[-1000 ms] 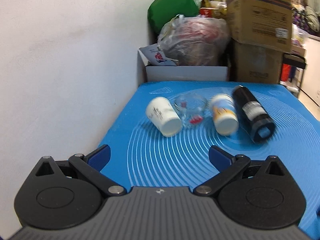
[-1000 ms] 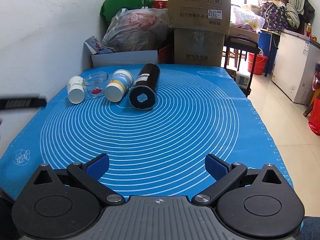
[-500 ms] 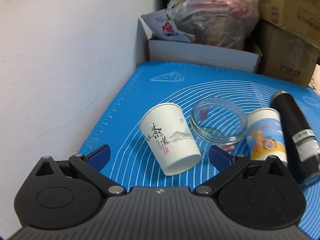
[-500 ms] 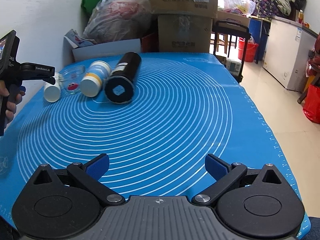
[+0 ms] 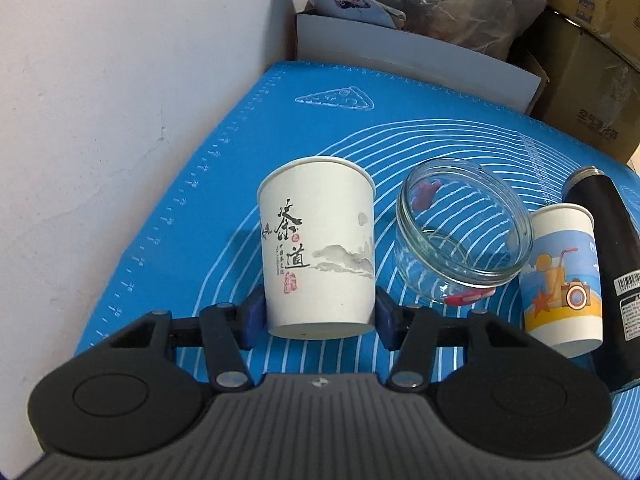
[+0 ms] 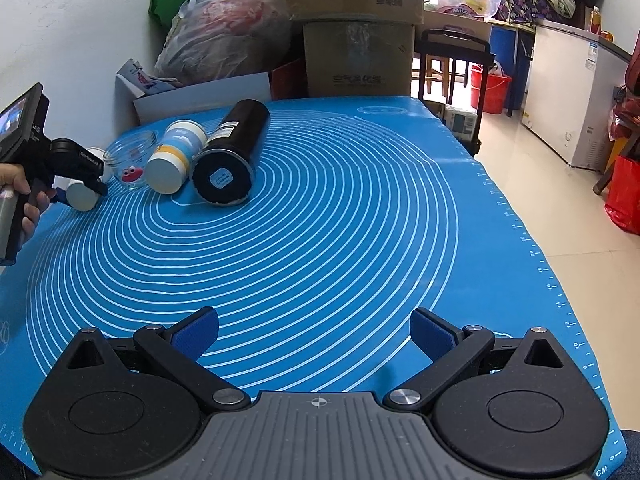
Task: Flip cup upside down
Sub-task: 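Close the left gripper on the white paper cup and turn it upright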
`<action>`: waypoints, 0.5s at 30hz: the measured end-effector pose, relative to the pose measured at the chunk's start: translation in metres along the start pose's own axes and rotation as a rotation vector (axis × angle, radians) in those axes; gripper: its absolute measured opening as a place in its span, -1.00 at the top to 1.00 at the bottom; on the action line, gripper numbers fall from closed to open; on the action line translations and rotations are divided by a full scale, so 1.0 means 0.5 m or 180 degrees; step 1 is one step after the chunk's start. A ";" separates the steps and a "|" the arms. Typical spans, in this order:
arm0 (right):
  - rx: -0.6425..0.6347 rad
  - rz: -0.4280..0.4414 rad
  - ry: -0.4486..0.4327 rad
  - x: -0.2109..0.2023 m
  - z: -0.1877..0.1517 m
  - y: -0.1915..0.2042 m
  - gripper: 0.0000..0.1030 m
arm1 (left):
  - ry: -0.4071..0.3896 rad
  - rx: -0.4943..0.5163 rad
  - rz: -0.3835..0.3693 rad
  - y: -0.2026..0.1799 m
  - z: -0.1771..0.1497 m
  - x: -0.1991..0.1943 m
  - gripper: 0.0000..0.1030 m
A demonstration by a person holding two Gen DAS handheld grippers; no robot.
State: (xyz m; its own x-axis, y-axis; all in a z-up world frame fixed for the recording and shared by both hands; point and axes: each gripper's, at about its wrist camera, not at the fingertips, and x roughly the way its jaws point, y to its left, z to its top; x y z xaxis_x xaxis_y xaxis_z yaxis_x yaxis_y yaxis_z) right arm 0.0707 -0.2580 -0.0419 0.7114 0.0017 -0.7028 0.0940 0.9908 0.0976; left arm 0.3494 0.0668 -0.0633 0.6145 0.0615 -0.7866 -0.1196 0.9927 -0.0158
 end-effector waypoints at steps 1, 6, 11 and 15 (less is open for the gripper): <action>0.0002 -0.0004 -0.0002 0.000 0.000 0.000 -1.00 | -0.0023 0.0049 0.0027 -0.002 -0.002 -0.002 -0.06; -0.0005 -0.0003 0.0004 0.000 -0.001 0.004 -1.00 | -0.0052 0.0142 -0.0016 -0.010 -0.018 -0.024 -0.05; -0.0010 0.0011 -0.0027 -0.007 -0.002 0.005 -1.00 | -0.0119 0.0246 -0.0128 -0.015 -0.074 -0.085 -0.05; -0.0004 0.0037 -0.0046 -0.018 -0.005 0.005 -1.00 | -0.0156 0.0309 -0.0204 -0.024 -0.129 -0.138 -0.05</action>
State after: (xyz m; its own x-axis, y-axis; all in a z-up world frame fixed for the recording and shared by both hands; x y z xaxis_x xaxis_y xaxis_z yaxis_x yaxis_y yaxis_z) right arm 0.0629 -0.2552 -0.0370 0.7224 0.0114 -0.6913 0.0847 0.9909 0.1047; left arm 0.2581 0.0439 -0.0484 0.6561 0.0003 -0.7547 -0.0042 1.0000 -0.0033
